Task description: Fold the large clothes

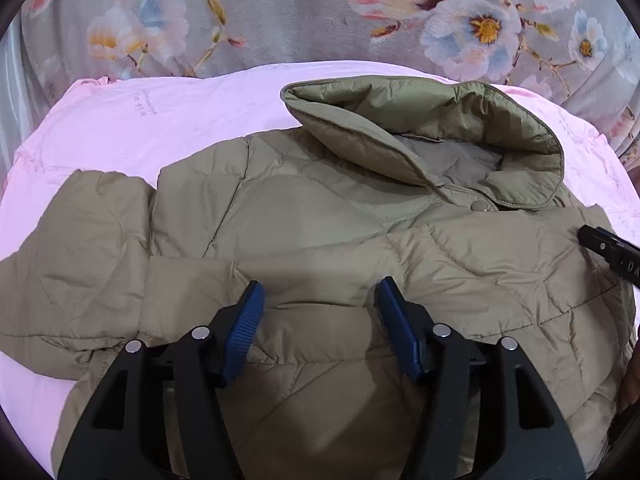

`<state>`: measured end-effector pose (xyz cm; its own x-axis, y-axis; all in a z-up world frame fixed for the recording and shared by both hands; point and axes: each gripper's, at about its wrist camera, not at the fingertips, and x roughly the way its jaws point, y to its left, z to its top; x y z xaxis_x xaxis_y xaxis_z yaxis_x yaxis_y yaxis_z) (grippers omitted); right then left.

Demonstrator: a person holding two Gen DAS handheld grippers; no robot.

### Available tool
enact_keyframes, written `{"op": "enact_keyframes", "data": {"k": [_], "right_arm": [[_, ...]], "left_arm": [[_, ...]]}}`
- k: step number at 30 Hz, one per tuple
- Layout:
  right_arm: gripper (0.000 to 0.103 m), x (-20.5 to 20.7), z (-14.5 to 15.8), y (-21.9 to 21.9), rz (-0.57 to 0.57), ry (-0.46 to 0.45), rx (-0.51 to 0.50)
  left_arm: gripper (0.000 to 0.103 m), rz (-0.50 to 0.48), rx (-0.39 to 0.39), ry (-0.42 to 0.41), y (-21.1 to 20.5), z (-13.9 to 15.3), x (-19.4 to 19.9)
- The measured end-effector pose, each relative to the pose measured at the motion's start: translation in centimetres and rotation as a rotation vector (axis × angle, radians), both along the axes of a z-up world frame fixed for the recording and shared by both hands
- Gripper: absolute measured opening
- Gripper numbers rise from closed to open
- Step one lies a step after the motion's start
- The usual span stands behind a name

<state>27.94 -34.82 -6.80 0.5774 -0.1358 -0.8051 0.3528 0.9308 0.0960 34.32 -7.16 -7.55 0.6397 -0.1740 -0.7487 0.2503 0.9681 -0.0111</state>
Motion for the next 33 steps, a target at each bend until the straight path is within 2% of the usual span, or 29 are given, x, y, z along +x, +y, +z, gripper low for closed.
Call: {"op": "enact_keyframes", "data": {"k": [3,8,17,20,22,23,25,27,30,33], "right_arm": [[0.026,-1.2,-1.4,-2.5,-0.063,-0.042,0.107],[0.029,-0.4,-2.0,-0.9,-0.047,-0.008,-0.008],[0.03,-0.4,-2.2,-1.1,-0.045,0.007,-0.024],[0.03,-0.2,-2.2,-1.0,-0.044,0.007,-0.032],[0.033,-0.4,-1.8,-0.6,-0.042,-0.007,-0.044],[0.036,-1.1,-0.9,0.0,-0.037,-0.022,-0.038],[0.036,-2.6,0.9,1.9,0.018,-0.081,0.029],[0.036,-4.2,2.3,5.3,0.096,-0.101,0.011],[0.036,-5.0,1.4,9.2,0.18,-0.048,0.007],[0.036,-5.2,-0.8,11.2,0.185,0.004,-0.015]], "left_arm": [[0.059,-0.003,0.007,-0.004,-0.2,-0.3,0.0],[0.06,-0.003,0.027,0.004,-0.7,-0.8,0.3],[0.06,0.0,0.085,0.003,-1.5,-1.2,0.3],[0.061,0.001,0.07,0.003,-1.3,-1.0,0.2],[0.061,0.009,0.008,-0.006,-0.2,-0.2,-0.1],[0.061,0.024,-0.018,-0.019,0.7,0.6,-0.6],[0.062,0.048,-0.03,-0.042,2.3,2.2,-1.8],[0.067,0.061,-0.037,-0.051,3.9,3.2,-3.3],[0.068,0.074,-0.036,-0.016,5.6,2.9,-4.8],[0.069,0.084,-0.021,0.018,6.5,0.8,-5.3]]}}
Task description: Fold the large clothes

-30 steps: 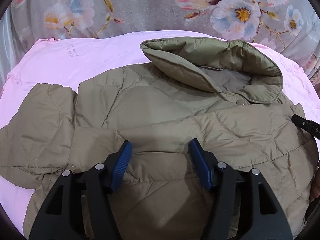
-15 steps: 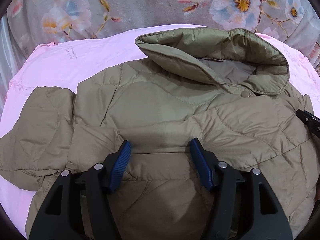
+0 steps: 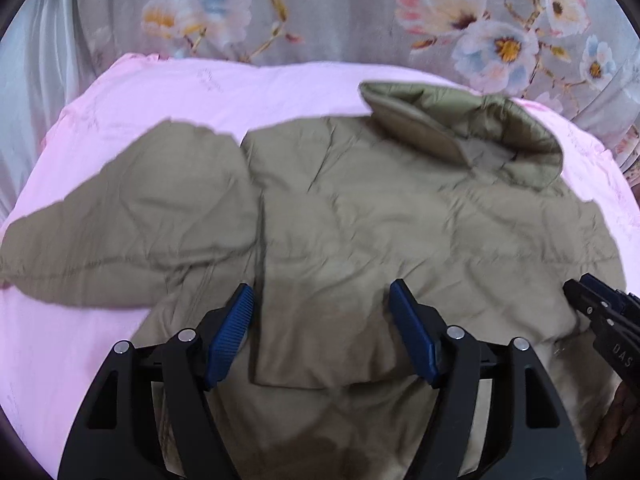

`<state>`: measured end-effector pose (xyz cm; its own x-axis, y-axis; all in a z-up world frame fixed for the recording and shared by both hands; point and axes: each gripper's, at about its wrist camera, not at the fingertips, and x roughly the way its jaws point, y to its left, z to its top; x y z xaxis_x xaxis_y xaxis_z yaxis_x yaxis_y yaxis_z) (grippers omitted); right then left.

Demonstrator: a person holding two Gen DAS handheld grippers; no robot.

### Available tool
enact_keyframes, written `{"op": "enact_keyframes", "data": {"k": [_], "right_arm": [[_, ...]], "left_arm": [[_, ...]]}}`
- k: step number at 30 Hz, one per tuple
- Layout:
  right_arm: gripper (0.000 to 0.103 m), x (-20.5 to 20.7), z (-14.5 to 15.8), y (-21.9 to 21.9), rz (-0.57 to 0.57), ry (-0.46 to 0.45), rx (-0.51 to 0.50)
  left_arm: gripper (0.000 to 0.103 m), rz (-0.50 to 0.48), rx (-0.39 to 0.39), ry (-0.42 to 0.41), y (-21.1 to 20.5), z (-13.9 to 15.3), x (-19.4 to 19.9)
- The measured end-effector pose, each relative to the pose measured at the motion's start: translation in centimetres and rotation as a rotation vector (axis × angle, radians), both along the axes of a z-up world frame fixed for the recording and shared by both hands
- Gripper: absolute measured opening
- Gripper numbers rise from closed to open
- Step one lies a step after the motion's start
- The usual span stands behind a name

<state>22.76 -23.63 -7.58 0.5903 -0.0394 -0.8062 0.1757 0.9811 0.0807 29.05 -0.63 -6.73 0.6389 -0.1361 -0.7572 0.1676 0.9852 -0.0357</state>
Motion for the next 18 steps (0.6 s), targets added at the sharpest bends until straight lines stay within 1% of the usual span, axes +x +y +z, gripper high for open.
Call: {"op": "enact_keyframes", "data": {"k": [2,7,9,12,14,16,17,18], "right_arm": [[0.036,-0.1,-0.6,0.4,-0.005,-0.001,-0.017],[0.036,-0.1,-1.4,0.7,-0.008,0.007,-0.053],[0.036,-0.1,-1.7,0.9,-0.008,0.013,-0.069],[0.036,0.0,-1.6,0.8,-0.011,0.017,-0.068],[0.036,0.1,-1.6,0.8,-0.014,0.021,-0.073],[0.036,0.1,-1.4,0.9,-0.015,0.024,-0.077],[0.036,-0.1,-1.1,0.9,-0.029,0.02,-0.092],[0.039,-0.7,-0.5,1.1,-0.055,0.017,-0.113]], "left_arm": [[0.07,0.0,-0.025,0.001,0.3,-0.5,-0.2],[0.074,0.001,0.09,-0.016,-1.5,-0.8,-0.3],[0.075,0.002,0.102,-0.013,-1.6,-0.9,-0.2],[0.077,0.003,0.095,-0.009,-1.4,-0.8,-0.1],[0.077,0.006,0.062,-0.01,-0.9,-0.7,-0.1],[0.077,0.013,-0.025,-0.017,0.8,0.3,-0.4],[0.077,0.021,-0.056,-0.015,1.7,0.8,-0.6],[0.077,0.043,-0.109,-0.018,3.5,1.8,-1.1]]}}
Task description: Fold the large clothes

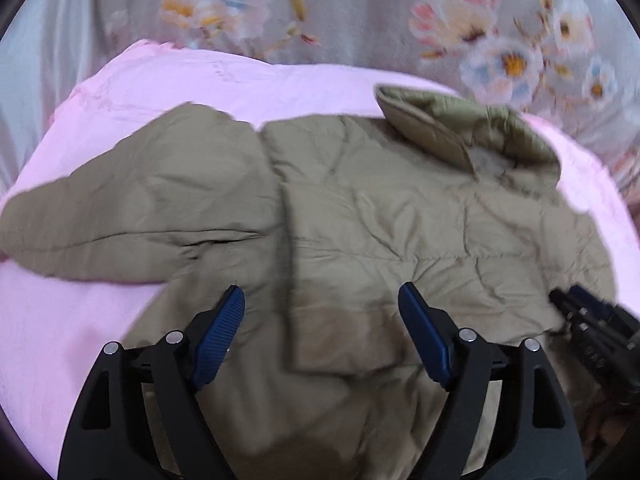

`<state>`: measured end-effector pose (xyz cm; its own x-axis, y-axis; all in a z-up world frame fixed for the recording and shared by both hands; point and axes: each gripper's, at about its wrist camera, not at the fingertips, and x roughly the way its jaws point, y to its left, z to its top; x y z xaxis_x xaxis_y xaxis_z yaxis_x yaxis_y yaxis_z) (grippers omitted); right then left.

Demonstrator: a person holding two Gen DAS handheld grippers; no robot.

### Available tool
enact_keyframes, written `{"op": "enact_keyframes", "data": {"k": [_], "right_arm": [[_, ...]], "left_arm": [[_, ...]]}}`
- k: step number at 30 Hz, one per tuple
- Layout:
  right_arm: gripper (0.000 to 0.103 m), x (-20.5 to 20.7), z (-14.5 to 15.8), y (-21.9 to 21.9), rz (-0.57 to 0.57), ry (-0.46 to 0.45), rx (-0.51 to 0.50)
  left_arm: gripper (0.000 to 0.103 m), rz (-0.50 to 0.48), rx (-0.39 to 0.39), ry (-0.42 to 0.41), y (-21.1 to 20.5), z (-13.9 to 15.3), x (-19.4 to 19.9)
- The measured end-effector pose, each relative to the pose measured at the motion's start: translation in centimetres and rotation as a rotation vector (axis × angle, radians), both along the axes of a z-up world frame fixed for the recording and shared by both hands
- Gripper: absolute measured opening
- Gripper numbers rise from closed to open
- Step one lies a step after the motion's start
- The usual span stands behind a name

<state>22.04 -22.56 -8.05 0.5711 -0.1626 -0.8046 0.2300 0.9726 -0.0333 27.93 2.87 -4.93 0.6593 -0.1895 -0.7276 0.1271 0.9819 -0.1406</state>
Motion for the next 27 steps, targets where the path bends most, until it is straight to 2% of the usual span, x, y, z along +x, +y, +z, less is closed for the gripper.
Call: {"op": "enact_keyframes", "data": {"k": [1,3,7,10,11,13,15,17,19,23,25,26,27], "right_arm": [[0.039,-0.7,0.6,0.2,-0.008,-0.014,0.005],[0.04,-2.8,2.0,1.1,-0.001,-0.045,0.05],[0.044,-6.0,3.2,3.2,0.026,-0.056,0.07],[0.051,-7.8,3.3,4.6,0.052,-0.06,0.047],[0.053,-8.2,3.3,4.8,0.056,-0.067,0.043],[0.058,-8.7,3.0,5.0,0.048,-0.08,0.045],[0.059,-8.7,2.4,4.7,0.03,-0.066,0.06],[0.061,-8.6,1.9,4.5,0.016,-0.057,0.076],[0.062,-8.6,1.7,4.5,0.012,-0.054,0.073],[0.064,-8.5,1.5,4.6,0.011,-0.046,0.057],[0.065,-8.6,1.5,4.4,0.009,-0.045,0.06],[0.065,-8.6,1.4,4.3,0.006,-0.045,0.064],[0.066,-8.6,1.4,4.3,0.005,-0.044,0.067]], "left_arm": [[0.079,0.024,-0.045,-0.009,1.9,0.9,-0.4],[0.09,0.087,-0.102,-0.036,5.8,2.5,-0.5],[0.09,0.28,-0.144,-0.017,15.7,3.4,0.7],[0.09,0.464,-0.17,0.039,23.6,2.0,2.1],[0.09,0.538,-0.209,0.063,26.8,1.2,2.4],[0.089,0.629,-0.288,0.091,30.9,0.0,2.5],[0.088,0.71,-0.378,0.112,34.4,-1.3,2.5],[0.082,0.741,-0.432,0.13,36.2,-2.2,2.7],[0.08,0.738,-0.479,0.124,37.2,-2.5,3.0],[0.055,0.699,-0.529,0.143,37.2,-2.9,4.1],[0.038,0.712,-0.499,0.156,36.8,-3.0,4.7],[0.02,0.719,-0.471,0.162,36.9,-2.9,4.7],[0.013,0.718,-0.464,0.165,36.9,-2.9,4.9]]}}
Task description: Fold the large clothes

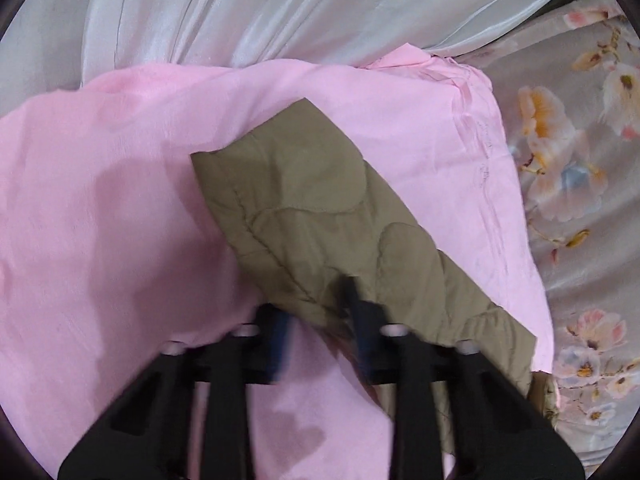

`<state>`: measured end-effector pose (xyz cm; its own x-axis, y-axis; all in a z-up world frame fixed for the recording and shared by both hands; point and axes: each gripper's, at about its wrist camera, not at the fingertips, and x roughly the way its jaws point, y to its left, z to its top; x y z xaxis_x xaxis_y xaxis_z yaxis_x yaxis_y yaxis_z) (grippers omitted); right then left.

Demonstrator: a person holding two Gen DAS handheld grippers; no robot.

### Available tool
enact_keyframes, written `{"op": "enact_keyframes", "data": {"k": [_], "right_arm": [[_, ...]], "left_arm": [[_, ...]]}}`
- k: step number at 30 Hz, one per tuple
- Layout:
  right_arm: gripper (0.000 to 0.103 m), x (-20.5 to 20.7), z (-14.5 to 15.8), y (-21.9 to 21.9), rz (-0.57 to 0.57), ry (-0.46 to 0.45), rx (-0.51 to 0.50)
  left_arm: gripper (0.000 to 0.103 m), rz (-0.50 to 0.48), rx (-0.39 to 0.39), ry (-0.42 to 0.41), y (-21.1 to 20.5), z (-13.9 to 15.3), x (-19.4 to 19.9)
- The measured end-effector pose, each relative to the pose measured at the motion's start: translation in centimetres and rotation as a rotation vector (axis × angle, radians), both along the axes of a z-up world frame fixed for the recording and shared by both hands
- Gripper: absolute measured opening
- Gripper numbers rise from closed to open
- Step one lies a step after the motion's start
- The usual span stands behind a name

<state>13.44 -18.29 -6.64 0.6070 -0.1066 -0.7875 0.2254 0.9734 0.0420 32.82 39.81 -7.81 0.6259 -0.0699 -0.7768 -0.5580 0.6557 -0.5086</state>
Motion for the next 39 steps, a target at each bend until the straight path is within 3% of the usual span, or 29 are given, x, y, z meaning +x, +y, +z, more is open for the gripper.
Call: {"op": "enact_keyframes", "data": {"k": [5,10,14,16,20,22,24,26,28,35,39], "right_arm": [[0.067,0.1,-0.1,0.0,-0.006,0.003,0.002],[0.067,0.1,-0.1,-0.1,-0.005,0.003,0.003],[0.067,0.1,0.0,-0.2,-0.009,0.0,0.012],[0.067,0.1,0.1,-0.3,-0.013,-0.003,0.017],[0.066,-0.7,1.2,-0.9,-0.05,-0.042,0.012],[0.067,-1.8,2.4,-1.3,-0.07,-0.074,-0.006],[0.067,-3.3,3.8,-2.1,-0.09,-0.097,-0.008],[0.068,-4.5,4.9,-3.2,-0.102,-0.105,0.007],[0.069,-5.4,5.6,-4.2,-0.112,-0.111,0.014],[0.069,-4.2,6.6,-9.2,-0.137,-0.105,0.142],[0.07,-1.2,6.5,-11.4,-0.147,-0.094,0.234]], "left_arm": [[0.004,0.003,0.061,-0.041,-0.7,2.7,-0.5],[0.002,-0.087,0.215,-0.165,-5.9,9.9,-0.8],[0.002,-0.256,0.349,-0.326,-15.0,17.5,-1.7],[0.002,-0.381,0.404,-0.418,-21.5,21.0,-2.9],[0.005,-0.654,0.389,-0.515,-33.7,24.2,-5.7],[0.021,-0.783,0.347,-0.516,-38.6,23.9,-7.3],[0.09,-0.83,0.317,-0.515,-41.1,22.6,-8.7],[0.092,-0.814,0.29,-0.539,-41.6,21.3,-9.8],[0.092,-0.819,0.278,-0.505,-41.4,19.5,-9.7],[0.089,-0.655,0.135,-0.262,-35.1,12.2,-4.8],[0.082,-0.57,-0.061,-0.138,-30.2,6.7,-2.1]]}}
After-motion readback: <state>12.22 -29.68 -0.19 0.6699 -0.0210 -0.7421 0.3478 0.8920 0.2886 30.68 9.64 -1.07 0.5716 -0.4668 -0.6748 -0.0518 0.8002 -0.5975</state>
